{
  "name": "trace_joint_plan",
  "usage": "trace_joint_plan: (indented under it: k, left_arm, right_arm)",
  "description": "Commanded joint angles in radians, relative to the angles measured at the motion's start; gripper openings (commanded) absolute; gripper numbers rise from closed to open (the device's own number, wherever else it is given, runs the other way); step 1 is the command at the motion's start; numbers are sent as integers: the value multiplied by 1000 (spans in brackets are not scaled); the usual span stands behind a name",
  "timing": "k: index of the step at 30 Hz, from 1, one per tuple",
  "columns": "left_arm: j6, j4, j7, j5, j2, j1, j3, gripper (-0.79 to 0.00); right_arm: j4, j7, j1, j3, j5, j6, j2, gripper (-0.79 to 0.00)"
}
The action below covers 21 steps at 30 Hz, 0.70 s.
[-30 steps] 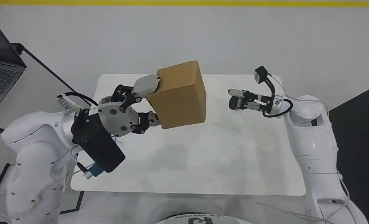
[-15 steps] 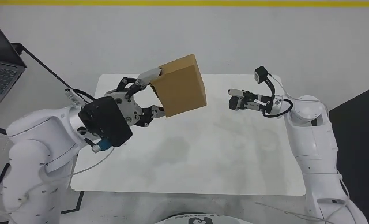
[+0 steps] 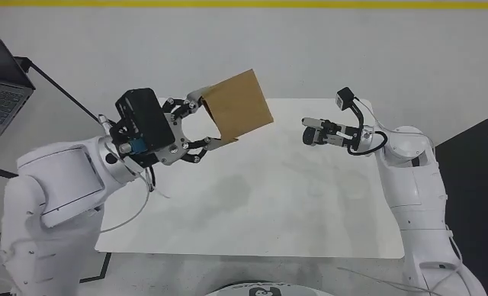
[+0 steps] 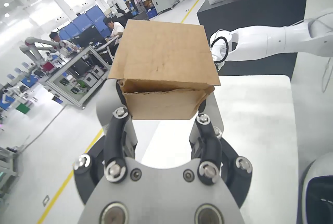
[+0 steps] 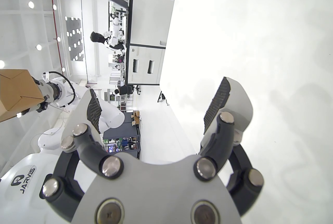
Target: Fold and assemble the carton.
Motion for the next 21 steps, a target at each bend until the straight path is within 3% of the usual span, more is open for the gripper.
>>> trace_joint_plan:
  k: [1, 9, 12, 21]
  left_arm:
    - [10, 0, -45, -39, 4, -15, -5, -785]
    - [17, 0, -100, -89, 17, -38, -26, -785]
    - [-46, 0, -65, -58, 21, -57, -35, -785]
    - [-265, 0, 196, 379, 23, -137, -33, -785]
  right_arm:
    - [0, 0, 0, 0, 0, 0, 0, 0]
    - [0, 0, 0, 0, 0, 0, 0, 0]
    - [0, 0, 0, 0, 0, 0, 0, 0]
    - [0, 0, 0, 0, 0, 0, 0, 0]
